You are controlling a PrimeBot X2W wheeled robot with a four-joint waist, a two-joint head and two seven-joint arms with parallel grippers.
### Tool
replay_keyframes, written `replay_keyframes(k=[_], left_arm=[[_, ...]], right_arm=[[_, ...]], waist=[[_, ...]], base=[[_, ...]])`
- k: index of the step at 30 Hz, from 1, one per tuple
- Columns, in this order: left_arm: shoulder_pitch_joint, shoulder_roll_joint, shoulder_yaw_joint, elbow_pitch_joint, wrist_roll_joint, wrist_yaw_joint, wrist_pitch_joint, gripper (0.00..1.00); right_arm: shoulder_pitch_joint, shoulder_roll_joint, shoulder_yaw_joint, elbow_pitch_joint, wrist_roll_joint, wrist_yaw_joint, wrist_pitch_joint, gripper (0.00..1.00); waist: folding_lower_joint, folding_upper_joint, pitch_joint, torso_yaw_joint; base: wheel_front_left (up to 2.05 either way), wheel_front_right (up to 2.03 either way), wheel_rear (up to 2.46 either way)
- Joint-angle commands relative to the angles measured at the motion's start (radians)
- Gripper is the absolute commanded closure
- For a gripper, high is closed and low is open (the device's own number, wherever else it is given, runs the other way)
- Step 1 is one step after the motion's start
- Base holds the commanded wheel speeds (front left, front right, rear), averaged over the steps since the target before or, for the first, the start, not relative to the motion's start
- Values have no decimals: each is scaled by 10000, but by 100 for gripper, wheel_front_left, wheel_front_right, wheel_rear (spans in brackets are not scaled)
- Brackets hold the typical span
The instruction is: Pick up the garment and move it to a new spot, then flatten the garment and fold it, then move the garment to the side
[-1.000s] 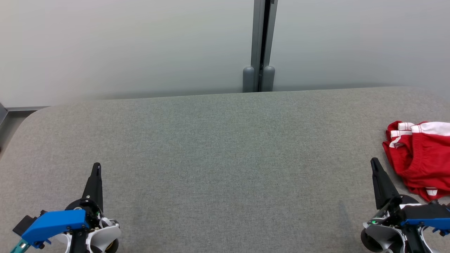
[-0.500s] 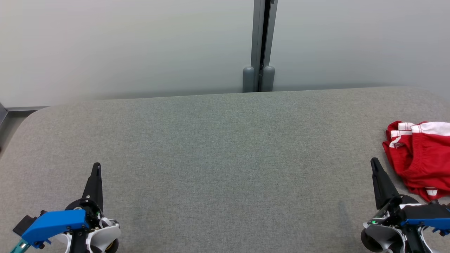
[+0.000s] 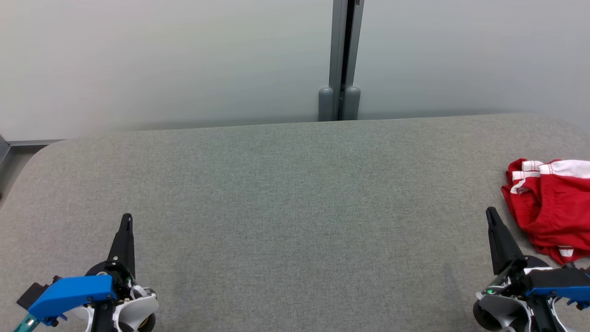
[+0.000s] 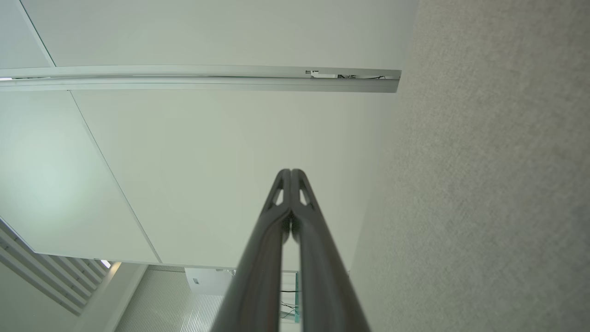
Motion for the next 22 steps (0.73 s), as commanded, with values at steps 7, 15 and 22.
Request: replay_keyframes(k=[7,15,22], left_arm=[[-92,19,16,-49,-28,-43,43,100],[-92,19,16,-50,-28,-43,43,100],[-92,19,16,-50,-28,-43,43,100]], right_arm=[[124,-19,-17,-35,28,4,46,100],[124,-19,-16,-35,28,4,46,100],[124,-19,-16,-35,28,4,46,100]], waist=[[0,-1,0,0],[0,-1,0,0],[0,-1,0,0]], base=[[0,0,0],[0,0,0],[0,0,0]])
